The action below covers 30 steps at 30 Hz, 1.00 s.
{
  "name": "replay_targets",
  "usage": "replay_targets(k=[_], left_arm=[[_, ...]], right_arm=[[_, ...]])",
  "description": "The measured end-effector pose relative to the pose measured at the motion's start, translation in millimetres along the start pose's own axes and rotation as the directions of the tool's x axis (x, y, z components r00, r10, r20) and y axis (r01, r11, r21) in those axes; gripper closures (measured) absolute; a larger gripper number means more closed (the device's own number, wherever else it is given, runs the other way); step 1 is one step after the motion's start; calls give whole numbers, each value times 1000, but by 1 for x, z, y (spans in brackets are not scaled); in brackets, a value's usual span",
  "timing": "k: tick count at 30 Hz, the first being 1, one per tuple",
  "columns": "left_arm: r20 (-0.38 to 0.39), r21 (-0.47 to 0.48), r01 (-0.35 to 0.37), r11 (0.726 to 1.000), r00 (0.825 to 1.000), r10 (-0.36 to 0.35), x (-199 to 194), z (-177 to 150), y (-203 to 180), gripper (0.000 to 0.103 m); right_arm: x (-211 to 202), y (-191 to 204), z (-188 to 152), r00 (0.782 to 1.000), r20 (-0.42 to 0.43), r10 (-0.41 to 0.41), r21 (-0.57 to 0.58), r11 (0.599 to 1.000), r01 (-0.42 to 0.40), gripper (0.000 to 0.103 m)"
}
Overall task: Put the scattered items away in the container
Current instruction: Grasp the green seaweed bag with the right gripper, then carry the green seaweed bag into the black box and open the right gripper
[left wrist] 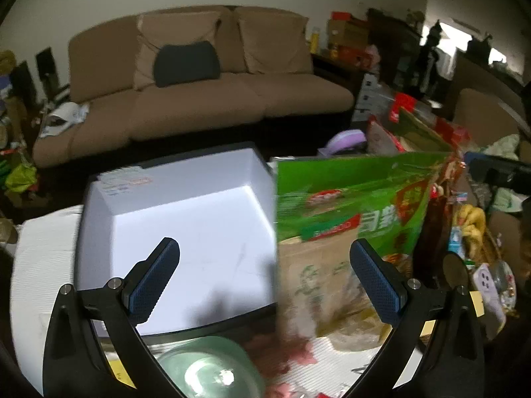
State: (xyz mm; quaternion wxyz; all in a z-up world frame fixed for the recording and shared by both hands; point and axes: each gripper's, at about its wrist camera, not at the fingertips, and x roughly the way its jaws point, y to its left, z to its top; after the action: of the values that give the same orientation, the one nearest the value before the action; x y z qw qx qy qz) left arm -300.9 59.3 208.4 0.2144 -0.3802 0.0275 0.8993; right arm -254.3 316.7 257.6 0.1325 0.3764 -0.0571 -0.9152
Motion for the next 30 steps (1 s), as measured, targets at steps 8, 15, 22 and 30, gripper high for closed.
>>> replay_targets(k=[8,15,22,30], left_arm=[[-2,-18,81,997,997,-81,25,-5,9,0],[-29,-18,161,987,986,-162,49,-5,12,5],[-77,-16,186,982,979,-187,59,-8,-1,51],[-32,-39,203,978,978,-204,27,12,-1,73]], right_arm=[[22,-25,-15,998,37,48,-23,999,-48,1],[52,-44,-20,994,9,110,4,994,-110,42],[53,-39,-24,990,3,142,-13,990,-142,79],[30,-31,-9,988,56,141,-21,990,-140,80]])
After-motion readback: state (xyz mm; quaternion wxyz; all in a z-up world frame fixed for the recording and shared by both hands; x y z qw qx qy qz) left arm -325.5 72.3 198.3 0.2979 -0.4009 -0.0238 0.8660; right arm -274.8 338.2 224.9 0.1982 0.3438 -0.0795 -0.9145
